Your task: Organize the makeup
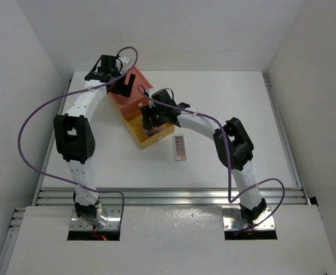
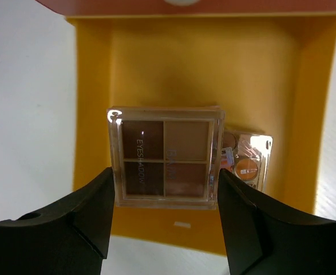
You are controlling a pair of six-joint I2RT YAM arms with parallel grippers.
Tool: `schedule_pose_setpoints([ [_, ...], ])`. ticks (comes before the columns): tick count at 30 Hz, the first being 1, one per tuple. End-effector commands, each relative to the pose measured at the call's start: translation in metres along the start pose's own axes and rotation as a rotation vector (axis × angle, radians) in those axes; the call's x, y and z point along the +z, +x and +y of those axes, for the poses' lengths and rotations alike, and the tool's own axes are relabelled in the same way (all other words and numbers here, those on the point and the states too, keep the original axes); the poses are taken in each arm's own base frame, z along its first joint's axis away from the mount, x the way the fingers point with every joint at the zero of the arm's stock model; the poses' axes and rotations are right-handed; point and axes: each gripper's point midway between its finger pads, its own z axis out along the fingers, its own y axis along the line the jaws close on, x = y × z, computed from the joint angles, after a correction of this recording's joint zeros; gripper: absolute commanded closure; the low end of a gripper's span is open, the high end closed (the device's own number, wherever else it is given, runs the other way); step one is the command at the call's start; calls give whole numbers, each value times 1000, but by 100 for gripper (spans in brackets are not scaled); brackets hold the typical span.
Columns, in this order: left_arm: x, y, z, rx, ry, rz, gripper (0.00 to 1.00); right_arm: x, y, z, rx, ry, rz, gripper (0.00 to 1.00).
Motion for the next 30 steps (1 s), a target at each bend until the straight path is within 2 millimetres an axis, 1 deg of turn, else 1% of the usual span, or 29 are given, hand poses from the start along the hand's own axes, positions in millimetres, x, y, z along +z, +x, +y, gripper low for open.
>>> schedule_pose_setpoints([
  [1,5,4,6,-13,-31,-8,1,6,-25,13,40,-22,-101,85],
  [2,7,8,5,-13,-29,2,1,16,-22,12,43,-17,-105,85],
  [3,7,8,5,-13,-29,2,1,20,-22,10,44,-11,-105,85],
  [4,9,12,2,-13,-18,11,1,26,-17,8,40,3,-97,83],
  [6,9,12,1,-13,-9,9,1,34,-27,5,34,22,-119,80],
  [7,10,16,0,-13,-7,18,1,40,-25,5,17,21,-116,78],
  [8,10,16,0,-13,-7,18,1,41,-32,3,15,22,-133,75],
  [9,10,16,0,-13,-7,18,1,48,-31,-3,3,45,-136,72],
  [10,10,16,0,-13,-7,18,1,50,-34,-2,-4,46,-146,67],
  [11,10,16,0,-13,-7,18,1,52,-33,-3,-11,49,-140,61],
  [12,10,16,0,-13,-7,18,1,59,-26,-9,-11,72,-117,48],
  [13,10,15,-2,-13,2,16,1,61,-25,-10,-10,76,-111,41],
  [14,10,15,-2,-13,2,16,1,62,-23,-10,-13,79,-102,29],
  [15,10,15,-2,-13,2,16,1,63,-21,-12,-15,84,-92,23],
  [16,10,15,-2,-13,2,16,1,63,-18,-9,-19,71,-83,18],
  [18,11,19,-2,-13,4,25,1,56,-29,-6,-35,51,-106,12],
  [19,11,19,-2,-13,4,25,1,50,-37,-1,-45,35,-123,10],
  [21,11,19,-2,-13,4,25,1,43,-46,0,-62,34,-142,9],
  [22,12,23,-3,-13,6,34,1,28,-61,13,-76,-12,-173,7],
  [24,12,23,-4,-4,15,32,1,17,-70,16,-95,-21,-191,7],
  [25,12,23,-4,-4,15,32,1,0,-85,20,-101,-25,-224,7],
  [26,12,23,-4,-4,15,32,1,-14,-86,22,-105,-26,-221,7],
  [27,12,23,-4,-4,15,32,1,-33,-96,25,-113,-25,-246,7],
  [28,9,20,-4,-4,13,23,1,-42,-95,24,-112,-18,-238,7],
  [29,9,20,-4,-4,13,23,1,-52,-76,14,-105,35,-201,7],
  [30,10,23,-6,-4,24,30,1,-74,-83,13,-84,54,-225,7],
])
